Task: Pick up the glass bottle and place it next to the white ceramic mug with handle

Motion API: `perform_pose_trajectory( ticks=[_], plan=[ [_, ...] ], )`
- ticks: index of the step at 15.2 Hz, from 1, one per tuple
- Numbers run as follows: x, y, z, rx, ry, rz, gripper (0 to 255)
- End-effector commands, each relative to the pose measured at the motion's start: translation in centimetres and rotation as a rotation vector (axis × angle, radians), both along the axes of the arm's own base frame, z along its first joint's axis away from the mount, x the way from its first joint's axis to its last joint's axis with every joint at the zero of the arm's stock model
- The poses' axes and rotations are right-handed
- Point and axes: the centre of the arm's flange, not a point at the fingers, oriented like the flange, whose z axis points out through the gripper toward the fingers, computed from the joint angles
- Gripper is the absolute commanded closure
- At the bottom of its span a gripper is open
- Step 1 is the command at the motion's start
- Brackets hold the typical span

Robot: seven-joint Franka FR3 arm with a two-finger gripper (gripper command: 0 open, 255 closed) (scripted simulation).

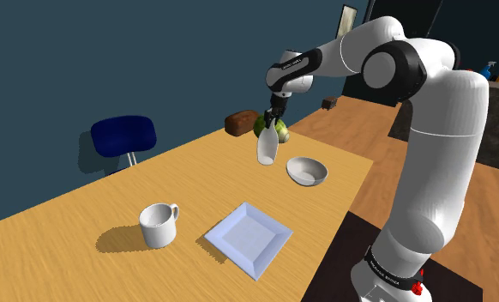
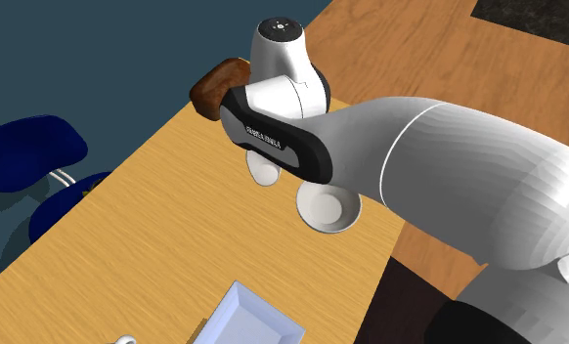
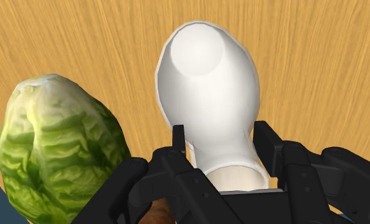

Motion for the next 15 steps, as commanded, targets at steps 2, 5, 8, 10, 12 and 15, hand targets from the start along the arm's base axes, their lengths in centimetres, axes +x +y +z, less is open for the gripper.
perform_pose_trajectory(
  ticks=[2, 5, 8, 10, 12, 15],
  plan=[
    [0.0, 0.0, -0.1, 0.000, 0.002, 0.000, 255],
    [0.0, 0.1, -0.1, 0.000, 0.002, 0.000, 255],
    [0.0, 0.0, 0.4, 0.000, 0.002, 0.000, 255],
    [0.0, 0.0, 1.5, 0.000, 0.002, 0.000, 255],
    [0.0, 0.0, 2.5, 0.000, 0.002, 0.000, 255],
    [0.0, 0.0, 4.1, 0.000, 0.002, 0.000, 255]
  ],
)
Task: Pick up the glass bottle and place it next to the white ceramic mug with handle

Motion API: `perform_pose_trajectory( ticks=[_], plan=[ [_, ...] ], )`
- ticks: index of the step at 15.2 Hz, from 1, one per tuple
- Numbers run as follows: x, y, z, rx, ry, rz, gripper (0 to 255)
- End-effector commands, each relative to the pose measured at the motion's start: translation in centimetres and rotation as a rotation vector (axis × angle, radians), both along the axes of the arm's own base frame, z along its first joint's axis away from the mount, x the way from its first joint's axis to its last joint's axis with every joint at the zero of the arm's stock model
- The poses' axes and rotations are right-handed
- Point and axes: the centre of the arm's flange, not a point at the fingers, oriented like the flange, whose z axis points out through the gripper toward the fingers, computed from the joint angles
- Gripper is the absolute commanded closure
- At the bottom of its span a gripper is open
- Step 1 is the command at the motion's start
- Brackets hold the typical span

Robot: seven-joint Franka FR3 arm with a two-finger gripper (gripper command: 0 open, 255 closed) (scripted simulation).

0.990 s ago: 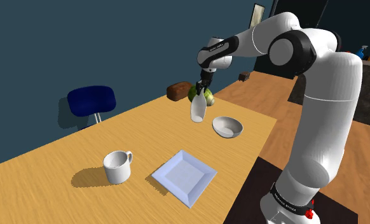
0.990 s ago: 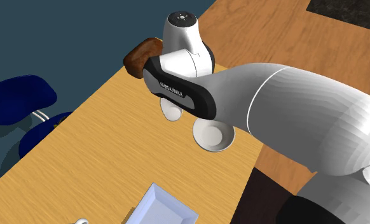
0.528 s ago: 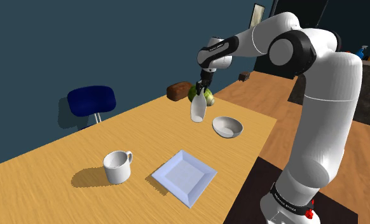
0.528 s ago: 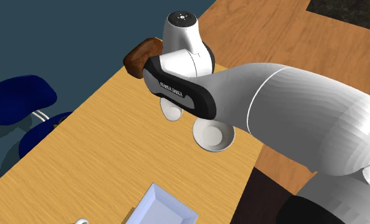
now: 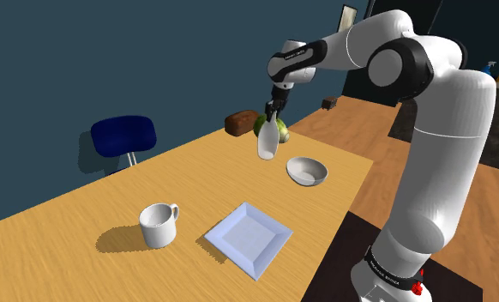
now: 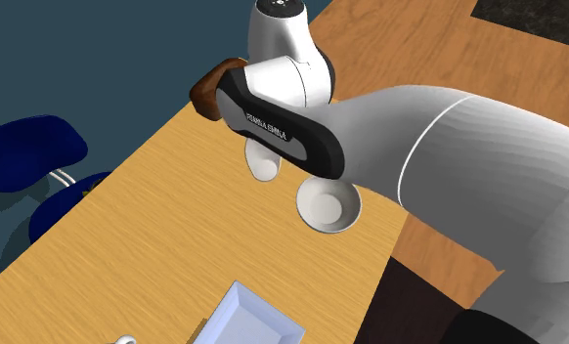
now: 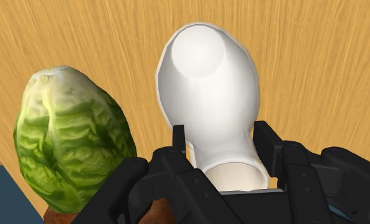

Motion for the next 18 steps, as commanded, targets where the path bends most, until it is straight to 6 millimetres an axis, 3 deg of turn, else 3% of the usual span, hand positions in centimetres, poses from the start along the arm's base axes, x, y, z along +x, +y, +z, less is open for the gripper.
perform_pose_trajectory(
  ticks=[1, 18],
  plan=[
    [0.1, -0.1, 1.0, 0.000, 0.000, 0.000, 255],
    [0.1, -0.1, 10.0, 0.000, 0.000, 0.000, 255]
  ],
)
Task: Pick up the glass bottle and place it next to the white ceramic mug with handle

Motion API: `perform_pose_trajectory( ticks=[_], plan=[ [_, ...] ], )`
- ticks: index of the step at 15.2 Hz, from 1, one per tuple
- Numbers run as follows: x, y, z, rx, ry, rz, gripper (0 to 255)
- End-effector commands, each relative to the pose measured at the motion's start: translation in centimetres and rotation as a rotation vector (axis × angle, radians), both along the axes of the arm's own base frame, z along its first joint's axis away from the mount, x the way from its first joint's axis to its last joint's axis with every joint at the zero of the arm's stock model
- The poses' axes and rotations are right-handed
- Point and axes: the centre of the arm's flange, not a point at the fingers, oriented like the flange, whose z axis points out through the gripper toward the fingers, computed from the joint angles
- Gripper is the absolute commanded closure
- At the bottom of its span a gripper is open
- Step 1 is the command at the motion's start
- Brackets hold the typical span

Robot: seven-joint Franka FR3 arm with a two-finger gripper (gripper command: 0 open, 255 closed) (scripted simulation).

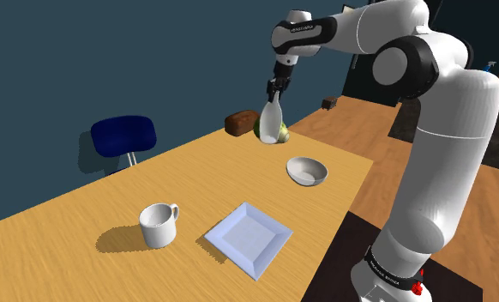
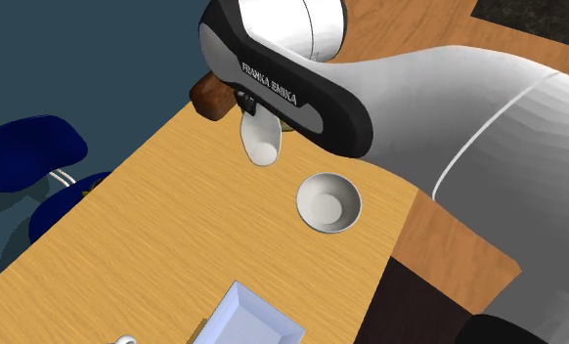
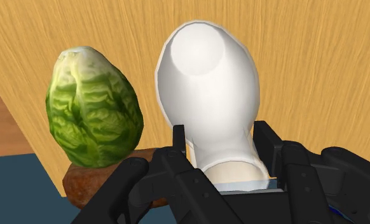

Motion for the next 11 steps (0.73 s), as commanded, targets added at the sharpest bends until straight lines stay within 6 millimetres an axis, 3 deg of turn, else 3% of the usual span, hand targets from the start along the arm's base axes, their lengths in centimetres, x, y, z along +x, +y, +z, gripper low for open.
perform_pose_trajectory(
  ticks=[1, 7, 11],
  plan=[
    [0.0, -0.1, 1.2, 0.000, 0.000, 0.000, 255],
    [0.0, -0.1, 4.1, 0.000, 0.000, 0.000, 255],
    [-1.8, 4.9, 4.1, 0.000, 0.000, 0.000, 255]
  ],
)
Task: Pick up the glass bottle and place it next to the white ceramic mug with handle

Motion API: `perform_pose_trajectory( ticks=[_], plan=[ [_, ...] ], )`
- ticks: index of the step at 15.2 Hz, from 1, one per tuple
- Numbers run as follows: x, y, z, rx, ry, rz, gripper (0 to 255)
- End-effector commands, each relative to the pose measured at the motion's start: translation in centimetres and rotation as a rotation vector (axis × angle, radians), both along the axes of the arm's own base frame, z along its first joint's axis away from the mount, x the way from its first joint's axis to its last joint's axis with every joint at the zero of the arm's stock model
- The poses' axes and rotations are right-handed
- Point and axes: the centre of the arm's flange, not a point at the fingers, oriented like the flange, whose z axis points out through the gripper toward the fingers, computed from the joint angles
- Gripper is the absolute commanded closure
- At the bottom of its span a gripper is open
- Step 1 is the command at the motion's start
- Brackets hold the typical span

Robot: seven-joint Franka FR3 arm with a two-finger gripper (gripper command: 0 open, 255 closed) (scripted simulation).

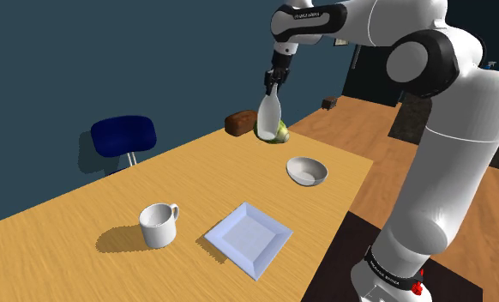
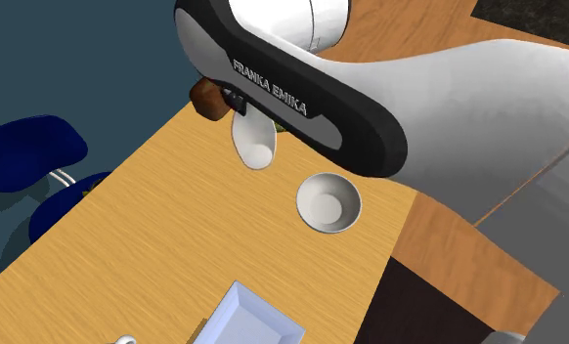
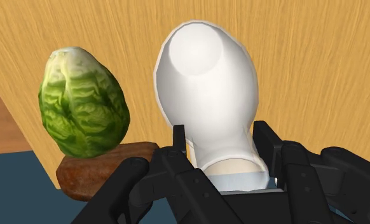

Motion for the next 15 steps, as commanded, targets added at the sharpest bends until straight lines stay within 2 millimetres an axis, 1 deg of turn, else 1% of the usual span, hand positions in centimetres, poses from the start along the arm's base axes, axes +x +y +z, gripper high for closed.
perform_pose_trajectory(
  ticks=[1, 15],
  plan=[
    [-1.0, 2.4, 0.1, 0.000, -0.001, -0.001, 255],
    [-7.2, 19.8, 0.1, 0.000, -0.001, -0.001, 255]
  ],
)
